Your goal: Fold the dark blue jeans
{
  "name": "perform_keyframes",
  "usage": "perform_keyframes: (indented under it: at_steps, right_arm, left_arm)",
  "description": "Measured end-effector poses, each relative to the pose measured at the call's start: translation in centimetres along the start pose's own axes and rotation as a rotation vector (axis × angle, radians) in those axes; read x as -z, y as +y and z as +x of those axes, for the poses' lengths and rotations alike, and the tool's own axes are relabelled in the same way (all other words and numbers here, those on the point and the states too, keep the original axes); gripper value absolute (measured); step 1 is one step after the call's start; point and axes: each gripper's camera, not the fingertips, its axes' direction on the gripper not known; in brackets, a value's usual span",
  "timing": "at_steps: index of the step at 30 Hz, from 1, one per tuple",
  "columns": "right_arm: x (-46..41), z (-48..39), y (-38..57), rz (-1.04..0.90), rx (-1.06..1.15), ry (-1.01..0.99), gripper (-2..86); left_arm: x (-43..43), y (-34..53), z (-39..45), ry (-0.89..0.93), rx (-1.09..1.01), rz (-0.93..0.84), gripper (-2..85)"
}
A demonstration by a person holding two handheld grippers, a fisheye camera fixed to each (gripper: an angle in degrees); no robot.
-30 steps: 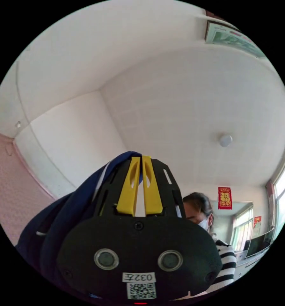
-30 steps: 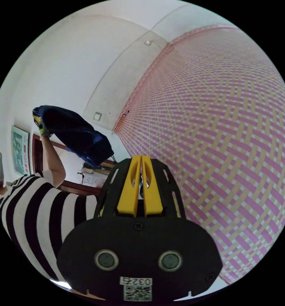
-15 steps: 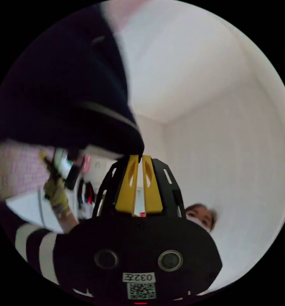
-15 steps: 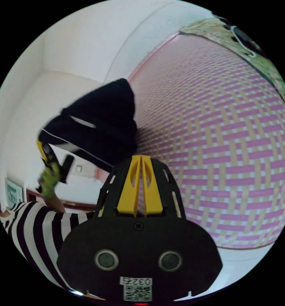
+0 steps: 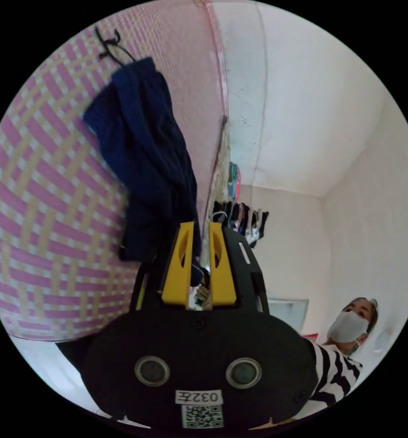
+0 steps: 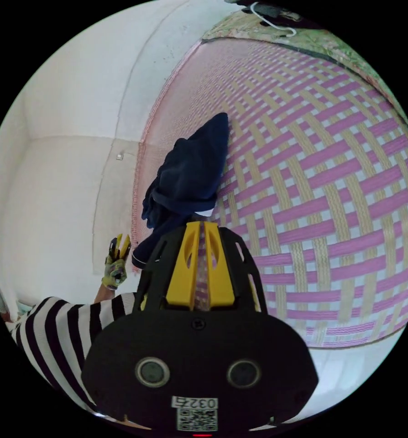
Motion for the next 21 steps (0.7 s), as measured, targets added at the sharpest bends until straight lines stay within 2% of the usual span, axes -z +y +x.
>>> perform_keyframes:
  at_steps: [5,8,10,13,17,19,21]
  right_arm:
    - [-1.0,0.3,1.1,0.068,-0.183,-0.172,8.1]
    - [-1.5,0.0,1.4,0.065,-0.234,-0.143,11.2]
    - [-1.3,-0.5,1.7,0.088,-0.255,-0.123,11.5]
    - [-1.4,-0.9,2.4,0.126,-0.305,-0.170,10.9]
    - [-2.0,-1.5,4.6,0.211,-0.367,-0.299,9.0]
    - [-2.3,-2.1,5.5,0.225,-0.361,-0.285,7.0]
    - [-2.3,-3.0,6.4,0.239,-0.339,-0.255,5.0]
  left_arm:
    - [7.2,-7.7,-2.2,-0.160,0.062,0.203,7.9]
    - [9.2,-11.7,-2.7,-0.284,0.078,0.269,10.2]
    - [9.7,-13.5,-3.2,-0.281,0.099,0.298,10.5]
    - [8.9,-15.8,-3.7,-0.224,0.112,0.270,10.5]
    - [7.3,-17.1,-2.6,-0.320,0.106,0.156,7.7]
    - [7.2,-17.0,-2.2,-0.347,0.103,0.116,6.8]
    - [8.1,-16.3,-1.8,-0.296,0.091,0.128,5.2]
